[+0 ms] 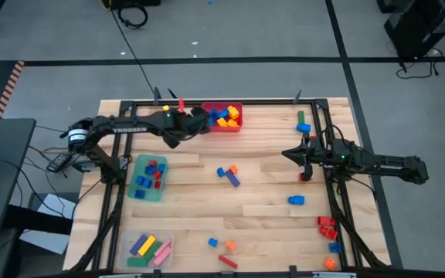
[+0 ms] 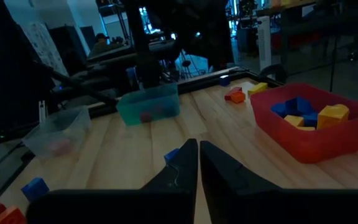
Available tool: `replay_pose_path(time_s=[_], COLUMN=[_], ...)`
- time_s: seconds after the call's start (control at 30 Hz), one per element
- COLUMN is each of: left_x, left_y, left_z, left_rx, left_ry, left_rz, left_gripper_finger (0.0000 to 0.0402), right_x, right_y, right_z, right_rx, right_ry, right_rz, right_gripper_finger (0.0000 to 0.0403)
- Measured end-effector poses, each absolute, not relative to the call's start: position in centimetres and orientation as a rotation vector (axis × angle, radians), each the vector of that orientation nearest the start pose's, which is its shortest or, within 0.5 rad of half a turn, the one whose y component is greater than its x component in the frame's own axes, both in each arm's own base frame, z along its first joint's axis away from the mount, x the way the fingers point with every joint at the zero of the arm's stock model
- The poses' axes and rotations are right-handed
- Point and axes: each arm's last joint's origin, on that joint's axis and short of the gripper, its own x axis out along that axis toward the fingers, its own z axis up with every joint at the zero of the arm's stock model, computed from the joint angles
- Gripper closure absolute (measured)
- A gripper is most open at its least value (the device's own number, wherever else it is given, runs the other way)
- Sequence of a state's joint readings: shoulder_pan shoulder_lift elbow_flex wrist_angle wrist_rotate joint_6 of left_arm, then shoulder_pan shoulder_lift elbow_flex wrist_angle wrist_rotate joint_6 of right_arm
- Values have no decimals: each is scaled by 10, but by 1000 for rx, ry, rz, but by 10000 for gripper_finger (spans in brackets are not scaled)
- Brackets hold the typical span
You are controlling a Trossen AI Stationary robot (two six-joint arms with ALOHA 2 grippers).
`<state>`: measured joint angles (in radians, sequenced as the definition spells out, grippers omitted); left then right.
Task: Sort blocks by size
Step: Put the blue 4 studded building block into the teal bin
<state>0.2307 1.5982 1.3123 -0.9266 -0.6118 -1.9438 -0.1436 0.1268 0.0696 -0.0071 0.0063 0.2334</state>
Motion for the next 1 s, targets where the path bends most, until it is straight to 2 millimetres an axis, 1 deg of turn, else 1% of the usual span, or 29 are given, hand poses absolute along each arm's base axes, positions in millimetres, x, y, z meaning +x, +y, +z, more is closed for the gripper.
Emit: replay_pose_path(time_s=[0.17,0.2,0.33,0.63,0.83,0.9,1.0], left_x=[292,291,288,286,284,284,285], left_y=[99,101,110,135,151,154,157], left_z=[269,269,269,256,258,258,254], left_rx=[-1374,-1375,-1386,-1469,-1504,-1501,-1567], left_ry=[131,126,103,-25,-125,-190,-309], left_rz=[1623,1629,1655,1774,1768,1772,1812], left_gripper_finger=[386,393,394,398,387,382,380], right_x=[102,102,102,102,102,102,102], right_y=[-15,-15,-15,-15,-15,-15,-15], right_z=[177,177,177,178,179,179,179], right_rx=[237,237,237,237,236,236,236], right_ry=[40,40,40,36,26,26,25], right_rz=[-156,-156,-156,-155,-154,-154,-154], right_gripper_finger=[374,373,370,367,371,370,367])
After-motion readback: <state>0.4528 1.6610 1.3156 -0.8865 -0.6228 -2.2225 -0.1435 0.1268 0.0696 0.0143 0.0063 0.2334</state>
